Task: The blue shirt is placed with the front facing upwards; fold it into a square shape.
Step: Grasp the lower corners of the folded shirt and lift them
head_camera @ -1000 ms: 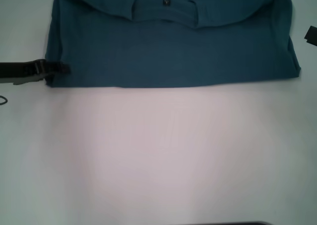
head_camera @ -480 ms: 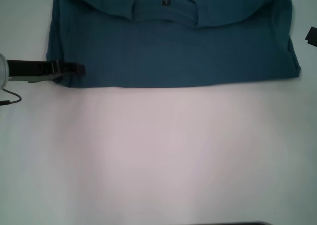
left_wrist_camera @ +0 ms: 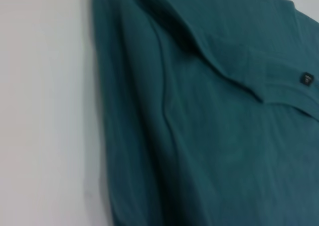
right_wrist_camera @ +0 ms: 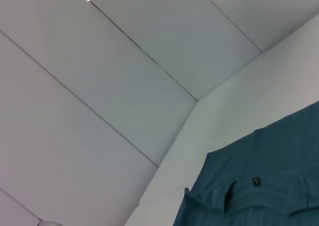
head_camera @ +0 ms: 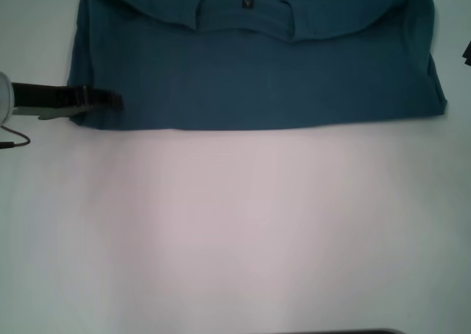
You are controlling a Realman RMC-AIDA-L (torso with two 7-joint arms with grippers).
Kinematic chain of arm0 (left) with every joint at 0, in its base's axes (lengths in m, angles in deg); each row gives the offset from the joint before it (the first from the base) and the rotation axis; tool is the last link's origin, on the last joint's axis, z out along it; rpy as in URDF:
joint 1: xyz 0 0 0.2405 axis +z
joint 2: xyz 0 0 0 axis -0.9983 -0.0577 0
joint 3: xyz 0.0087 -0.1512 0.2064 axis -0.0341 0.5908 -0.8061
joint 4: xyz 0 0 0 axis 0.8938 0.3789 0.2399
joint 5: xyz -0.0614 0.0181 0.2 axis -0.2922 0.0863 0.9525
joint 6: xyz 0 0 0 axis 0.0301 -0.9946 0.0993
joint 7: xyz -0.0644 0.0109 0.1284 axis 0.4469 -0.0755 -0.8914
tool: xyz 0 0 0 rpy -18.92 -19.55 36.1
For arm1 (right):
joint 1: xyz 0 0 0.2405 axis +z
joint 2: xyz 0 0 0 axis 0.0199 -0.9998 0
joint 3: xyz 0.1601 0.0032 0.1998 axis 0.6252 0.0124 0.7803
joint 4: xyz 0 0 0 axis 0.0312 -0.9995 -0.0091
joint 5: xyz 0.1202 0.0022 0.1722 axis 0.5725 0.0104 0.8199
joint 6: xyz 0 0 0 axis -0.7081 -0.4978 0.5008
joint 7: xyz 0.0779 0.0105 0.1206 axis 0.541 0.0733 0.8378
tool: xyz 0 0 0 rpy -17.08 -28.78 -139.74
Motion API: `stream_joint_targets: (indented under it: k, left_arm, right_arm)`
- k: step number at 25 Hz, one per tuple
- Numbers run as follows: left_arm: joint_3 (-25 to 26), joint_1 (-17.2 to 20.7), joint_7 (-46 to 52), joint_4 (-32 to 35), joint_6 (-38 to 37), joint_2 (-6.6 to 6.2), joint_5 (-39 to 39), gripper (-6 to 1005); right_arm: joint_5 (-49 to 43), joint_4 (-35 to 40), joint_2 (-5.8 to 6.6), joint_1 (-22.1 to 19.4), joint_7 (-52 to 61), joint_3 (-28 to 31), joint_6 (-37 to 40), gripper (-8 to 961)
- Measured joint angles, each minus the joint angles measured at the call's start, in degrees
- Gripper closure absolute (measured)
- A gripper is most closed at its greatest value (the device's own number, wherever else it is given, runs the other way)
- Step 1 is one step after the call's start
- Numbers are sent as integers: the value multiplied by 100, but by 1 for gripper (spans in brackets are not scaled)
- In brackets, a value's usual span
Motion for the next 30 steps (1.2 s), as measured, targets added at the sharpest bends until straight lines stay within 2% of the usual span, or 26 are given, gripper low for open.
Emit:
stream_joint_targets:
  k: [8,15,19,22,24,30]
  left_arm:
    - [-194,-66,403,-336,-233,-8,343,576]
    - [-157,-82,477,-419,-350,-5,392,815]
    - [115,-121,419,-377,-762,-77,209,918]
    - [461,-159,364,-262,-1155,-181,-65,996]
    - [670,-178,358,-162,-1336,-264,-247,995]
    - [841,-169,413,-30,-1349,-308,-330,992]
  right_arm:
    - [0,-18,17,-10,0,109,18,53]
    - [1,-22,31,-9,0,94,10,53]
    - [-203,-17,86,23,60,68,-17,53]
    - [-610,45,201,105,292,88,-112,52]
    - [-847,78,315,168,453,92,-211,52]
    - [-1839,262,663,474,1421,58,-680,52]
